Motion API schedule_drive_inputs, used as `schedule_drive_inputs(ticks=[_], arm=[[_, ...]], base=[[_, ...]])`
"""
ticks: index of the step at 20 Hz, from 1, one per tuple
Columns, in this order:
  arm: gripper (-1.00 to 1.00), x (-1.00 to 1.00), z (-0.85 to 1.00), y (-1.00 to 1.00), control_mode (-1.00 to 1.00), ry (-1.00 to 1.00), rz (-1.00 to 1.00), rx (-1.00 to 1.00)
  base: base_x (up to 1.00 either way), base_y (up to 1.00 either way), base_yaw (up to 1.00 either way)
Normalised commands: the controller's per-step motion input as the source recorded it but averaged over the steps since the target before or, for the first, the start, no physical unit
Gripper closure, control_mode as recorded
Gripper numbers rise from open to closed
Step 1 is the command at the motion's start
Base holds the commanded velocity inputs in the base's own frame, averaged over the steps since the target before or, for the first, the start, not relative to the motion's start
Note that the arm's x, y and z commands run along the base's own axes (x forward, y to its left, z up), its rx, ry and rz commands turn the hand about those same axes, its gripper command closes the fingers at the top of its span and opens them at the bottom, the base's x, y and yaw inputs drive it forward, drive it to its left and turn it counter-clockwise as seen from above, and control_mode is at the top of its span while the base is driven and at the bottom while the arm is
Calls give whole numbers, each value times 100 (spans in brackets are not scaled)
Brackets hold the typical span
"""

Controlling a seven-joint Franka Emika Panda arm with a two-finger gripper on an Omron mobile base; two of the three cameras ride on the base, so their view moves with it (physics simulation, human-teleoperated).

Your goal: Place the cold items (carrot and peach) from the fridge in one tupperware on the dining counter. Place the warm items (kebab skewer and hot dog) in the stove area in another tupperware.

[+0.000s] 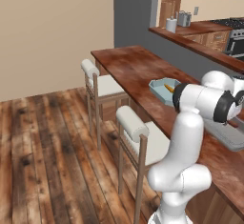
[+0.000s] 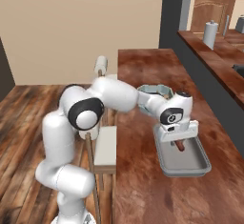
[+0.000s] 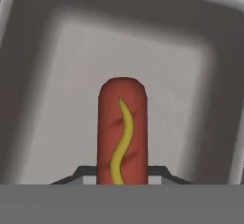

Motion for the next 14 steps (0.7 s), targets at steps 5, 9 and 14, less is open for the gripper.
schedule_drive_inputs(ticks=[5, 9, 14], arm=[[100, 25, -50, -45, -100, -5, 0, 0], [100, 19, -42, -36, -100, -5, 0, 0], [100, 22, -20, -10, -100, -3, 0, 0]], base=[[0, 0, 0], [0, 0, 0], [0, 0, 0]])
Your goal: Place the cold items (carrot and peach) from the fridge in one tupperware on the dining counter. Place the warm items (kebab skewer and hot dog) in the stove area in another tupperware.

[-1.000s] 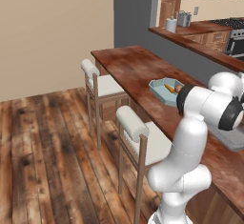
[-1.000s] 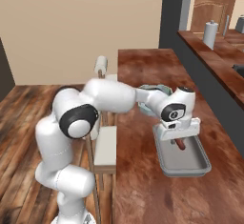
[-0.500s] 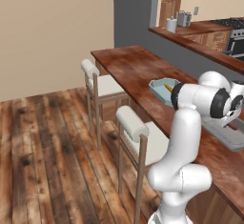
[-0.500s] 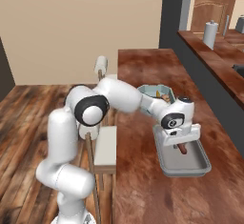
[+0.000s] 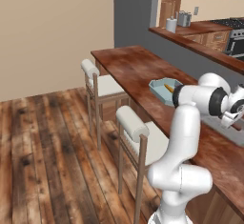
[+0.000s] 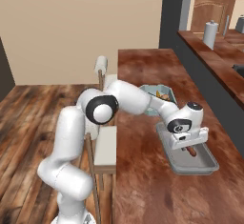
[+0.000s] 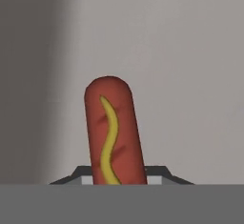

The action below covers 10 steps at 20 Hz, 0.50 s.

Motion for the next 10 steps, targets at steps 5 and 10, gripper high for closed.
schedule_drive_inputs(ticks=[5, 10], arm=[[-100, -3, 2, 0, -100, -16, 0, 1], [-100, -36, 14, 11, -100, -26, -1, 1]], base=[[0, 0, 0], [0, 0, 0]])
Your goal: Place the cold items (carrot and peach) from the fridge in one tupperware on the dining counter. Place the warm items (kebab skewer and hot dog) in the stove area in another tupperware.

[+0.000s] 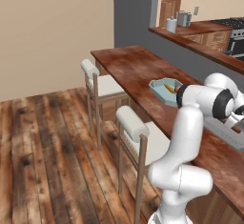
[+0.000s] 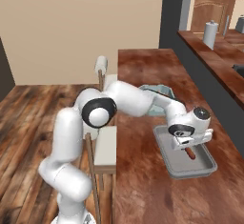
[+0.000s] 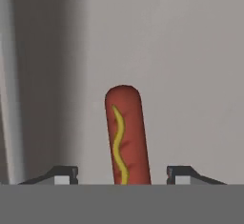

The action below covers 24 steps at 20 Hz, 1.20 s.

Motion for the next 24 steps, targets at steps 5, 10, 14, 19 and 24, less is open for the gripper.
schedule_drive_inputs(ticks=[5, 10, 14, 19, 24], arm=[[-100, -3, 16, 40, -100, -8, -10, -4], [-100, -16, 95, 21, -100, -1, 0, 0], [-100, -18, 100, 2, -100, 0, 8, 0], [-100, -56, 99, 48, -100, -2, 4, -7], [-100, -96, 66, 100, -100, -25, -2, -25]], base=[[0, 0, 0], [0, 0, 0], [0, 0, 0], [0, 0, 0], [0, 0, 0]])
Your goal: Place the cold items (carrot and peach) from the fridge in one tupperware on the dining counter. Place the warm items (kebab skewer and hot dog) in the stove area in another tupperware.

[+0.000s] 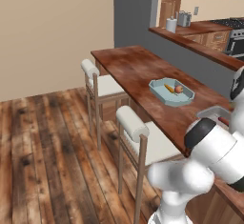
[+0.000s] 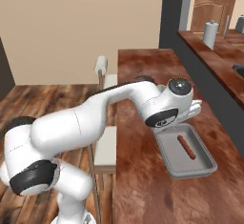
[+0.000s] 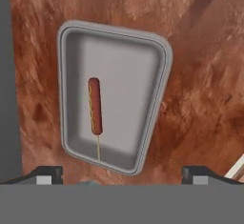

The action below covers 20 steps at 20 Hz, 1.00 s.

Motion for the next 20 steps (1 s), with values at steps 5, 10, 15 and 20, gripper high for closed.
schedule_drive_inputs(ticks=[5, 10, 15, 20], arm=[[-100, -94, 73, 100, -100, -20, -7, -34], [-100, -43, 31, 100, -100, -2, 0, -51], [-100, -4, 19, 100, -100, 16, 1, -56], [-100, 9, 15, 100, -100, 31, 15, -39]], base=[[0, 0, 0], [0, 0, 0], [0, 0, 0], [0, 0, 0]])
